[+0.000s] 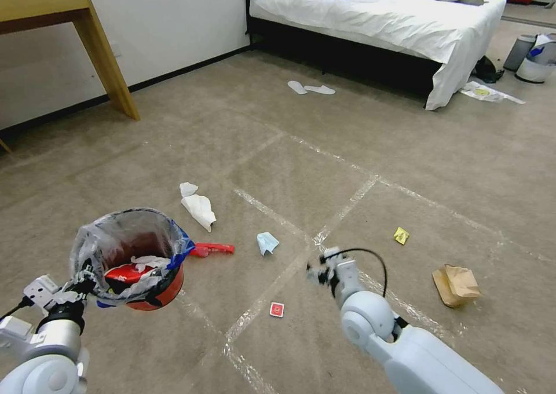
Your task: Pick up the trash bin and place the garbage on the floor into it.
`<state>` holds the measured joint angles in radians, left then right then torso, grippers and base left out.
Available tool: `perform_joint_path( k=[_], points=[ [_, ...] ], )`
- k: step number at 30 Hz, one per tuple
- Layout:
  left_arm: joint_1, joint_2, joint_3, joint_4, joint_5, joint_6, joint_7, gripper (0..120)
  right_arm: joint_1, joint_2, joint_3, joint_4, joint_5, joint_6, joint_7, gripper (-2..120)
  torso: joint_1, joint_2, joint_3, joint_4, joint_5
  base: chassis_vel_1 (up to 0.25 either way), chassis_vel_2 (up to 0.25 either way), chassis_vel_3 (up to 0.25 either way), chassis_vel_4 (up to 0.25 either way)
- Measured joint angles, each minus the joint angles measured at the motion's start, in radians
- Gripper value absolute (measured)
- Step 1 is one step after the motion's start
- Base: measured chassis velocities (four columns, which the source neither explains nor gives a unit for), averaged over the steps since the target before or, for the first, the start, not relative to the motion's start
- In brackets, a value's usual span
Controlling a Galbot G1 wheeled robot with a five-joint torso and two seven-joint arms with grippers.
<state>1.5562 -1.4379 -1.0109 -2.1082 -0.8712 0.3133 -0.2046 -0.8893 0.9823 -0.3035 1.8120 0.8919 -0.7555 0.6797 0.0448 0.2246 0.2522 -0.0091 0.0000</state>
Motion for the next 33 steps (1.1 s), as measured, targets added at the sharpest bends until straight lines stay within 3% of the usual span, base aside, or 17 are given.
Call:
perform_joint_path(
  k=[11, 17, 20, 24, 33],
  points=[
    [0.012, -0.018, -0.016, 0.002, 0.012, -0.013, 0.005, 4, 0.228, 0.013, -0.317, -0.215, 0.003, 0.005, -0.085, 100, 0.000, 0.000, 0.000, 0.0001, -0.0001, 0.000, 0.000, 0.000, 0.000],
    [0.010, -0.026, -0.037, 0.003, 0.010, -0.014, 0.007, 4, 0.328, 0.104, -0.464, -0.361, -0.037, 0.011, -0.162, 100, 0.000, 0.000, 0.000, -0.0001, -0.0004, 0.000, 0.000, 0.000, 0.000],
    [0.006, -0.027, -0.050, 0.008, 0.004, -0.015, 0.007, 4, 0.366, 0.203, -0.544, -0.455, -0.087, 0.014, -0.209, 100, 0.000, 0.000, 0.000, 0.0002, -0.0002, 0.000, 0.000, 0.000, 0.000],
    [0.006, -0.027, -0.058, 0.010, -0.001, -0.016, 0.007, 4, 0.375, 0.248, -0.574, -0.498, -0.117, 0.016, -0.229, 100, 0.000, 0.000, 0.000, 0.0002, -0.0003, 0.000, 0.000, 0.000, 0.000],
    [0.012, -0.018, -0.071, 0.002, -0.018, -0.017, 0.007, 4, 0.352, 0.356, -0.566, -0.733, -0.294, 0.031, -0.277, 99, 0.000, 0.000, 0.000, -0.0002, -0.0003, 0.000, 0.000, 0.000, 0.000]
  ],
)
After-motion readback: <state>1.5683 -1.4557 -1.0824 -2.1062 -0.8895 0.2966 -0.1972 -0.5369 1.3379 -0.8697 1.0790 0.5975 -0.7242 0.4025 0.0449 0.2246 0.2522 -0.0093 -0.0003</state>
